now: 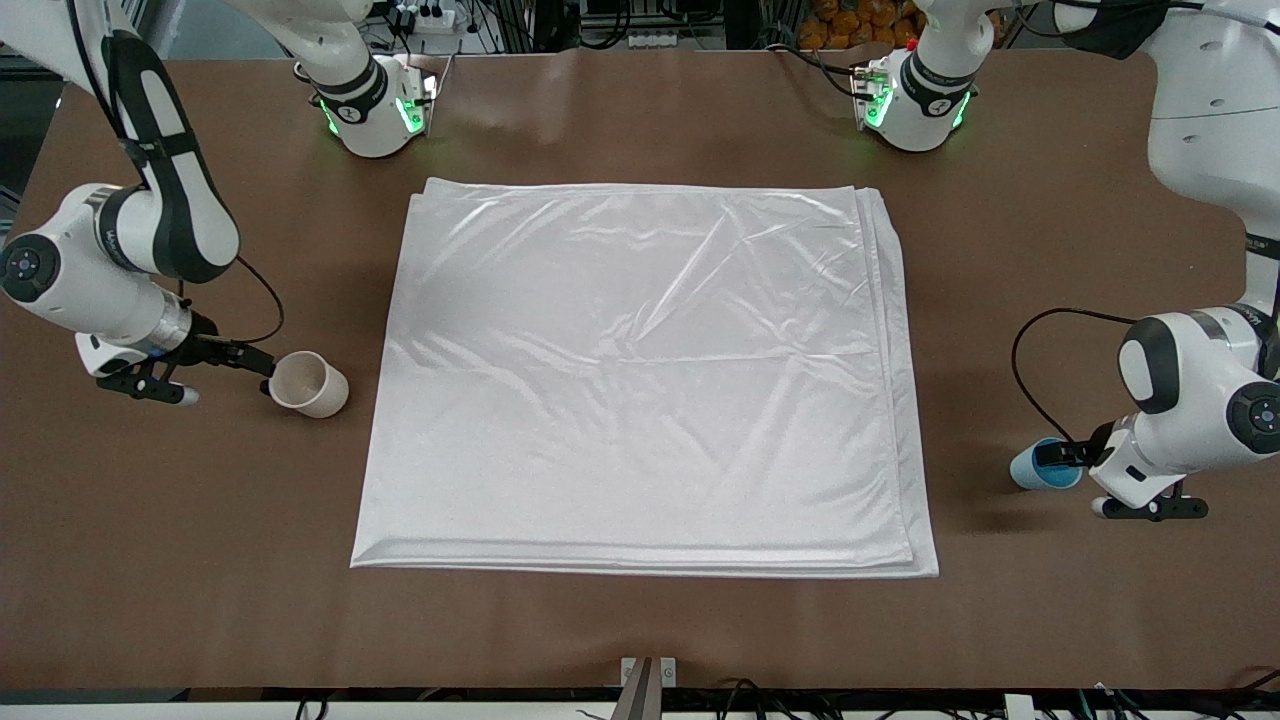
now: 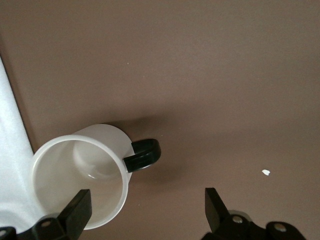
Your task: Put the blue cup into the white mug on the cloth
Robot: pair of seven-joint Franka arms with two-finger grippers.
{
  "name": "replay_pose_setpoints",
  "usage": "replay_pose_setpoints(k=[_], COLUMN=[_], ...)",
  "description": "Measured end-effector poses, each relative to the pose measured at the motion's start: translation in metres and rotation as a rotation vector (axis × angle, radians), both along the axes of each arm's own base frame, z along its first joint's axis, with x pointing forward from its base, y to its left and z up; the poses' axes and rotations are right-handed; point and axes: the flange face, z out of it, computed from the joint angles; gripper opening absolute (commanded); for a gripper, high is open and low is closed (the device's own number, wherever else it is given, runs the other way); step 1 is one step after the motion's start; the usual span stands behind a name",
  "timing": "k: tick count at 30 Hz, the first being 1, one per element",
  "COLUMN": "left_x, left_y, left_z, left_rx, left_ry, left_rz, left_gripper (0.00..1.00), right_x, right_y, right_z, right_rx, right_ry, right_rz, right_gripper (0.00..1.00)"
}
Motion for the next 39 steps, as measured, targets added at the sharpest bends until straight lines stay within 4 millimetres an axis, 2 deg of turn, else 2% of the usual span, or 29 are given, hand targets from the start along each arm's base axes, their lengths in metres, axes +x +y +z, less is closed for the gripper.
replay_pose_setpoints(k=[2,12,17,23,39], left_x=[0.000,0.000,0.002,0.002,0.005], left_y=[0.000,0.000,0.000,0.000,0.000], left_z=[-0.001,-0.005,-0.004,-0.004,0.000], left_rx=[0.000,0.000,0.001,0.002,0.003], left_ry=[-0.002,-0.003,-0.017,-0.020,-0.032], left_rz=[0.000,-0.001,-0.002,-0.002,-0.001], left_gripper=[0.95,0.48,0.32,0.20,0.03], right_x=[0.000,0.004,0.005,0.004,0.004], right_y=[-0.005,-0.009,-0.010,-0.020,-0.025], right_z=[0.001,0.007,0.008,0.009,0.010], right_rx=[-0.001,-0.001,0.000,0.000,0.003], right_ry=[-0.003,-0.018,-0.022,-0.027,-0.033], right_rz=[-0.007,0.097,0.196,0.298,0.612], right_gripper=[1.00,1.00,1.00,1.00,1.00])
